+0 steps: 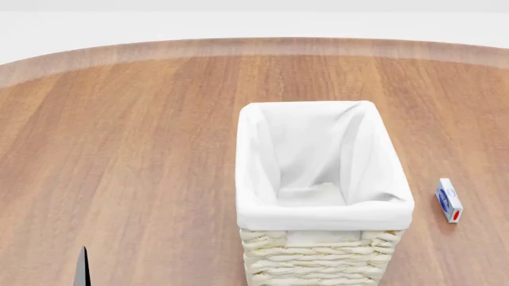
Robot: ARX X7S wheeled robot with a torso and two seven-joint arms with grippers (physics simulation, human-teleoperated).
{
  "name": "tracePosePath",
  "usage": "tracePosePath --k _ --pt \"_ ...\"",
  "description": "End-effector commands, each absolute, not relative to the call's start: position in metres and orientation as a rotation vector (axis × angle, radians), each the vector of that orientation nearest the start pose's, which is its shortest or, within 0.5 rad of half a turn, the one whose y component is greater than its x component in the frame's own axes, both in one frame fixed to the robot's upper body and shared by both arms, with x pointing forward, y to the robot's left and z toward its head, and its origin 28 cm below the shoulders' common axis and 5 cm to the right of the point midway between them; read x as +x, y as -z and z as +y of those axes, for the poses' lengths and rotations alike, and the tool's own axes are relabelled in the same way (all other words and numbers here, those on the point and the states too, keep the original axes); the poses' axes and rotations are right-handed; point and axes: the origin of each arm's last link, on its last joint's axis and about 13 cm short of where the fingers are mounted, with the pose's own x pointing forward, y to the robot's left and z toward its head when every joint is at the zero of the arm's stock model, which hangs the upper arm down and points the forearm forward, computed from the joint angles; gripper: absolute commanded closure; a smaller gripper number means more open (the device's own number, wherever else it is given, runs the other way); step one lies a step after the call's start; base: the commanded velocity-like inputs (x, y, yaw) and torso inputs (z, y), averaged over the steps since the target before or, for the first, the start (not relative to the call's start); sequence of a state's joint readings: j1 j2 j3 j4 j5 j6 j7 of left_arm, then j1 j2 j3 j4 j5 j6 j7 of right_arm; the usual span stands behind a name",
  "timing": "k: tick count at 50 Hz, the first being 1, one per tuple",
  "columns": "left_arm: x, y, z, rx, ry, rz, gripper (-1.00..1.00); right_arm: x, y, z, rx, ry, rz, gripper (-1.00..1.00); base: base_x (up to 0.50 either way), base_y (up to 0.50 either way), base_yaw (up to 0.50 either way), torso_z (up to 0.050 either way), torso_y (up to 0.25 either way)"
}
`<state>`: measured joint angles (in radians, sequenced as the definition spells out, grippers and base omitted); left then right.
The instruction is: Pick up the alphabet soup and put it in the basket.
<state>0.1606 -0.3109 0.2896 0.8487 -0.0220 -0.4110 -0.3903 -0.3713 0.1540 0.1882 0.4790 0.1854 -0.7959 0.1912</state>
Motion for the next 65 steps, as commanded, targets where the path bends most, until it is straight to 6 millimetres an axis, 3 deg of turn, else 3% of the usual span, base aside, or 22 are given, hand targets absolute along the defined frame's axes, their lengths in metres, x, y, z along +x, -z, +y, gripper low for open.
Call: tracePosePath --k 1,8,14,19,36,37,51,58,60,62,63,64,65 --pt "0.145 -0.121 0.195 0.144 -0.011 -0.255 -1.00 0.072 0.073 -0.186 -0.088 0.461 0.007 -1.00 0.00 0.00 0.00 0.000 0.000" --pt "0.144 -0.121 0.195 0.144 -0.011 -0.254 -1.00 0.079 0.081 -0.185 -0.081 0.470 0.016 -1.00 0.00 0.00 0.00 0.000 0.000" --pt "0.145 -0.120 0.195 0.145 -0.011 -0.251 -1.00 0.079 0.076 -0.184 -0.075 0.464 0.026 -1.00 0.00 0.00 0.00 0.000 0.000" --pt "0.144 -0.120 0.195 0.142 -0.012 -0.253 -1.00 0.080 0.090 -0.182 -0.076 0.458 0.036 -1.00 0.00 0.00 0.00 0.000 0.000" --pt "0.144 -0.121 0.195 0.146 -0.012 -0.253 -1.00 0.081 0.098 -0.180 -0.049 0.458 0.053 -1.00 0.00 0.00 0.00 0.000 0.000" --pt "0.144 -0.121 0.195 0.145 -0.012 -0.252 -1.00 0.081 0.098 -0.180 -0.048 0.459 0.051 1.00 0.00 0.00 0.00 0.000 0.000" --pt "0.144 -0.121 0.195 0.146 -0.013 -0.251 -1.00 0.085 0.095 -0.178 -0.023 0.458 0.040 1.00 0.00 0.00 0.00 0.000 0.000" --pt "0.144 -0.121 0.195 0.146 -0.013 -0.249 -1.00 0.106 0.032 -0.177 0.037 0.429 -0.126 1.00 0.00 0.00 0.00 0.000 0.000" --pt "0.144 -0.121 0.195 0.147 -0.015 -0.249 -1.00 0.110 0.019 -0.177 0.025 0.416 -0.162 1.00 0.00 0.00 0.00 0.000 0.000" --pt "0.144 -0.121 0.195 0.147 -0.015 -0.249 -1.00 0.110 0.019 -0.177 0.025 0.416 -0.162 1.00 0.00 0.00 0.00 0.000 0.000" --pt "0.144 -0.121 0.195 0.147 -0.015 -0.250 -1.00 0.112 0.010 -0.177 0.030 0.418 -0.184 1.00 0.00 0.00 0.00 0.000 0.000" --pt "0.144 -0.121 0.196 0.146 -0.017 -0.251 -1.00 0.117 -0.011 -0.178 0.041 0.406 -0.239 1.00 0.00 0.00 0.00 0.000 0.000" --pt "0.144 -0.122 0.196 0.146 -0.017 -0.251 -1.00 0.117 -0.011 -0.178 0.041 0.406 -0.239 1.00 0.00 0.00 0.00 0.000 0.010"
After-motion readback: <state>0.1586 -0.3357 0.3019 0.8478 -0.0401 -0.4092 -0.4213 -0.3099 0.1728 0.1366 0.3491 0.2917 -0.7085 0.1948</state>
